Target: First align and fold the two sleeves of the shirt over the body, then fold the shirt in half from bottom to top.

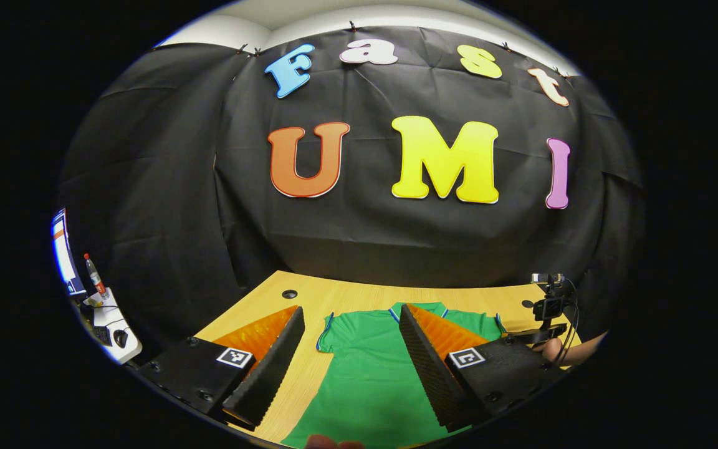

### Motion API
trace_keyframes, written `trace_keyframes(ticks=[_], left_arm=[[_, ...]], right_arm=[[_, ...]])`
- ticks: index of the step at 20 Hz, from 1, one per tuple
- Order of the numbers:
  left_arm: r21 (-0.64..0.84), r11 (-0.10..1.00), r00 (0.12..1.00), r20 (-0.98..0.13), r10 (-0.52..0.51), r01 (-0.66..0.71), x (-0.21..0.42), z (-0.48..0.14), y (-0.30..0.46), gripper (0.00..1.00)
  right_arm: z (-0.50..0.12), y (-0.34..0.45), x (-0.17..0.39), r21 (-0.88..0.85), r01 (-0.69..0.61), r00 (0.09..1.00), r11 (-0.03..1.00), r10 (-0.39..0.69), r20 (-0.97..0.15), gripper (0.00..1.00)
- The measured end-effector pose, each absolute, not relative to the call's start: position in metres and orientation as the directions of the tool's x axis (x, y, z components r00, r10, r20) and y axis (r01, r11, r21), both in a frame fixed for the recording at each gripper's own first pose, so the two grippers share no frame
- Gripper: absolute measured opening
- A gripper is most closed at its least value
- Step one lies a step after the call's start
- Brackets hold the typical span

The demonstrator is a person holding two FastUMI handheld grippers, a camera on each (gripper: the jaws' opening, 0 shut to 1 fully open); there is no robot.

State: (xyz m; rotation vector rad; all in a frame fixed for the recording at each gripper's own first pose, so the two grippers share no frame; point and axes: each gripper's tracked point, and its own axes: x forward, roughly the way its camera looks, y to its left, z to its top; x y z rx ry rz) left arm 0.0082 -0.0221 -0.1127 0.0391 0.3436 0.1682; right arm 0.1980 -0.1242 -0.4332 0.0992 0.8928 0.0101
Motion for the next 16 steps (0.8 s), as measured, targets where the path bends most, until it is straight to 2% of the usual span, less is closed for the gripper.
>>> trace_keyframes(ticks=[6, 10, 16], left_arm=[[0.069, 0.975, 0.926, -0.307, 0.221, -0.210, -0.001, -0.107, 0.007, 0.98], [0.038, 0.962, 0.912, -0.311, 0.270, -0.271, -0.018, -0.107, 0.032, 0.99], [0.055, 0.943, 0.896, -0.297, 0.329, -0.328, -0.047, -0.097, 0.074, 0.99]], right_arm=[[-0.383, -0.112, 0.211, 0.135, 0.015, 0.685, 0.991, 0.088, -0.723, 0.03], [-0.351, -0.064, 0.220, 0.145, -0.064, 0.714, 0.987, 0.147, -0.684, 0.03], [-0.362, 0.024, 0.222, 0.147, -0.184, 0.673, 0.972, 0.234, -0.702, 0.03]])
